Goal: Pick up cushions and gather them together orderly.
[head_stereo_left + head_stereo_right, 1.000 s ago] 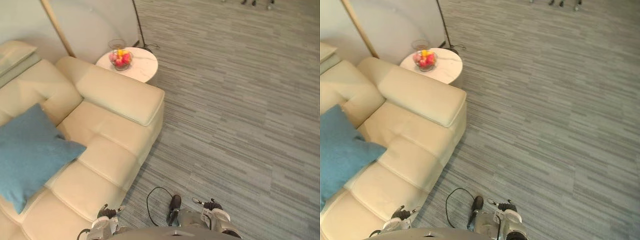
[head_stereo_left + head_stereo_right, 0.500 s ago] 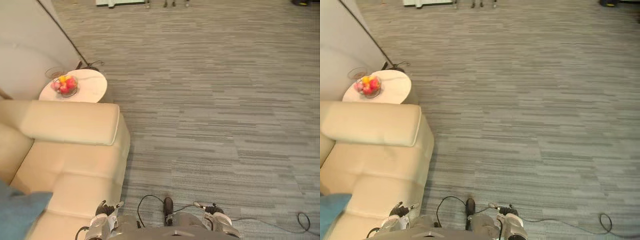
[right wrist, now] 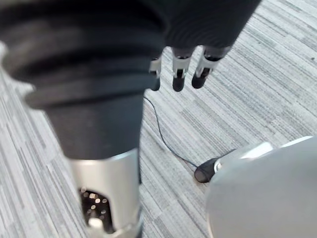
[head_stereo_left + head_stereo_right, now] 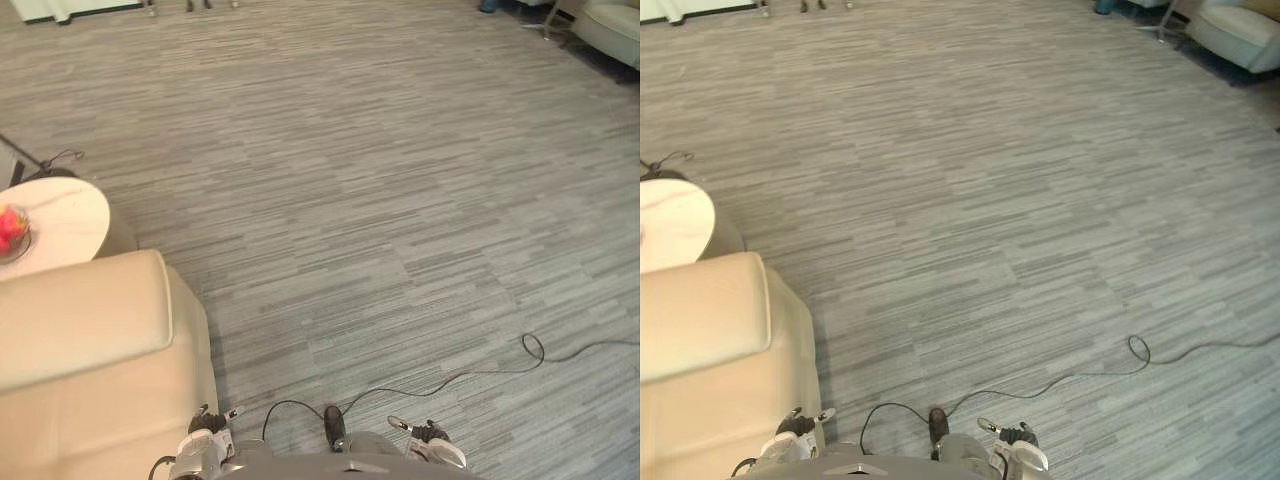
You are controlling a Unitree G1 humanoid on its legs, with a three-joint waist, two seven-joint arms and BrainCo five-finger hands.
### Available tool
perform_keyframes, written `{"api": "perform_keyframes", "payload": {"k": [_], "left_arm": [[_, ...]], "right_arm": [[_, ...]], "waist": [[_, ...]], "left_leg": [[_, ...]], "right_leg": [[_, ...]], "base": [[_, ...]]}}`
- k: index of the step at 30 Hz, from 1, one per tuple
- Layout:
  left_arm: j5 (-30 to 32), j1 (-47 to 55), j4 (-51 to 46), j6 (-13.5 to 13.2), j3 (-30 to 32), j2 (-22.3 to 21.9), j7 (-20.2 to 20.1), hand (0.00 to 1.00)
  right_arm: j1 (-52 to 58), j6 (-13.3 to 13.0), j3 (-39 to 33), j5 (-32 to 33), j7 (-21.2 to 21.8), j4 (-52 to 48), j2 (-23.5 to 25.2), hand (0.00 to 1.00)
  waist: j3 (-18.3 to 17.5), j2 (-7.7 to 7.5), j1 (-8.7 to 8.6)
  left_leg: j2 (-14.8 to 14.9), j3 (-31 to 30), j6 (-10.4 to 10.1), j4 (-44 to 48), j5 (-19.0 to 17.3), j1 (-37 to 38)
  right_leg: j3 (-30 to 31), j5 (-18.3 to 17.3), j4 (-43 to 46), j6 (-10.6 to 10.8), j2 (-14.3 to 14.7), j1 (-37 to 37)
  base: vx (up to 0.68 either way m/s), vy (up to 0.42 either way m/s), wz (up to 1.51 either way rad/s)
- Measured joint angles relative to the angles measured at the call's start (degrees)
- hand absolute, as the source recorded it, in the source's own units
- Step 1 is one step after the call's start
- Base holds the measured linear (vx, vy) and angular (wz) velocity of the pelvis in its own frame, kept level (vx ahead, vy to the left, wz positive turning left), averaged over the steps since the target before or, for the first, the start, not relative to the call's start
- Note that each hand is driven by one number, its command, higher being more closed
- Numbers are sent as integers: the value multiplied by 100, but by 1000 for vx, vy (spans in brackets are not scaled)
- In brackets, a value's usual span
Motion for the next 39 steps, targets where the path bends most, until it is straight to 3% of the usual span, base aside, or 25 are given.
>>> {"api": "perform_keyframes", "payload": {"k": [6, 8, 10, 11, 14, 15, 21, 24, 25, 26, 27, 28, 29, 30, 34, 35, 38, 39], "left_arm": [[71, -235, 7, -10, -217, -121, -9, 0], [70, -233, 48, -12, -213, -137, -7, 0], [67, -229, 48, -16, -218, -135, -4, 0], [66, -217, 42, -17, -269, -140, -2, 0], [59, -125, 38, -22, -446, 18, 2, 0], [59, -29, 45, -22, -529, 134, 1, 0], [-2, 3, 55, -22, -650, 243, -5, 0], [-7, -14, 31, -21, -566, 285, -10, 0], [-16, 17, -9, -9, -425, 203, -7, 0], [-57, 44, -55, -26, -424, 160, -16, 0], [-72, 103, -268, -44, -343, 237, -22, 0], [-50, 99, -423, -51, -303, 244, -9, 0], [-90, 148, -428, -56, -265, 216, -27, 0], [-94, 154, -431, -55, -227, 194, -29, 0], [-195, 182, -530, -72, -194, 118, -21, 0], [-254, 183, -552, -75, -178, 88, -9, 0], [-273, 183, -553, -76, -142, 89, -10, 0], [-276, 181, -570, -76, -97, 81, -12, 0]], "right_arm": [[-48, -5, 6, 1, 10, 17, -20, 0], [-101, -4, 19, 2, 9, 30, -21, 0], [-202, -3, 2, 0, 8, 30, -38, 0], [-254, -3, -4, 1, 7, 30, -107, 0], [-321, -7, -7, -2, 4, 130, -138, 0], [-381, -4, -5, -1, 2, 278, -142, 0], [-442, -6, -186, 12, 6, 509, -218, 0], [-445, -5, -280, 67, 3, 533, -196, 0], [-490, -8, -394, 102, 6, 496, -168, 0], [-496, -6, -427, 152, 0, 430, -186, 0], [-344, -13, -418, 204, -6, 342, -154, 0], [-283, -3, -386, 236, -11, 261, -184, 0], [-243, -4, -395, 251, -25, 228, -204, 0], [-247, -6, -404, 255, -28, 223, -210, 0], [-264, 10, -470, 360, -33, 255, -213, 0], [-262, 9, -468, 395, -33, 254, -219, 0], [-262, 8, -449, 396, -33, 259, -220, 0], [-260, 7, -441, 395, -32, 270, -224, 0]], "waist": [[-63, 49, -51], [-51, 40, -40], [-20, 46, -27], [48, 139, -27], [115, 101, -20], [183, 44, -16], [250, 71, -43], [324, -43, -117], [382, 168, -34], [377, 166, -16], [423, -37, -66], [543, -10, -56], [542, 120, -54], [521, 82, -54], [525, 135, 6], [526, 135, 34], [526, 136, 64], [526, 135, 137]], "left_leg": [[-141, 376, 35, -169, 42, 129], [-138, 600, 85, -165, 72, 145], [-132, 814, 97, -182, 79, 134], [-75, 951, 97, -254, 79, 165], [-49, 1240, 93, -518, 76, 295], [-69, 1238, 89, -559, 75, 377], [34, 1041, -118, -531, 231, 394], [142, 1106, -134, -2, 246, 246], [627, 1167, -87, 817, 228, -118], [787, 1117, -101, 1298, 151, -261], [819, 1113, -60, 2322, 140, -584], [1084, 1017, 9, 3158, 51, -801], [1128, 928, -42, 3476, -97, -1016], [1096, 919, -50, 3526, -159, -1110], [714, 892, -143, 2261, -220, -1608], [563, 796, -202, 1494, -55, -1682], [353, 457, -222, 517, 335, -1711], [235, 188, -229, -65, 825, -1713]], "right_leg": [[278, 299, -262, 65, 12, -79], [7, 484, -411, -3, 9, -122], [-839, 166, -317, -347, -163, -235], [-1727, -106, -3, -489, -342, -380], [-3464, -397, 499, -409, -872, -470], [-3664, -194, 498, -360, -919, -426], [-3165, 0, -21, -324, -542, -358], [-3049, -64, -122, -314, -451, -328], [-3075, -424, -34, -341, -248, -172], [-3069, -665, 655, -521, -283, -262], [-2921, -1204, 1474, -382, -683, -227], [-2766, -1552, 1481, -270, -628, -8], [-2658, -1557, 1378, -359, -554, 128], [-2610, -1544, 1306, -374, -552, 168], [-2097, -1435, 751, -266, -565, 386], [-1973, -1392, 585, -191, -574, 512], [-1822, -1355, 413, -128, -575, 699], [-1641, -1371, 304, -71, -582, 865]], "base": [[33, 77, -52], [-59, -14, -72], [-87, -49, -55], [-91, -32, -39], [-45, -58, -41], [-4, -140, -44], [-27, -159, -48], [-1, -107, -35], [68, -125, -42], [125, -135, -28], [117, -69, 5], [98, -78, 2], [74, -55, -14], [58, -37, -39], [146, 6, -54], [215, 77, -48], [227, 120, -39], [270, 157, -56]]}}
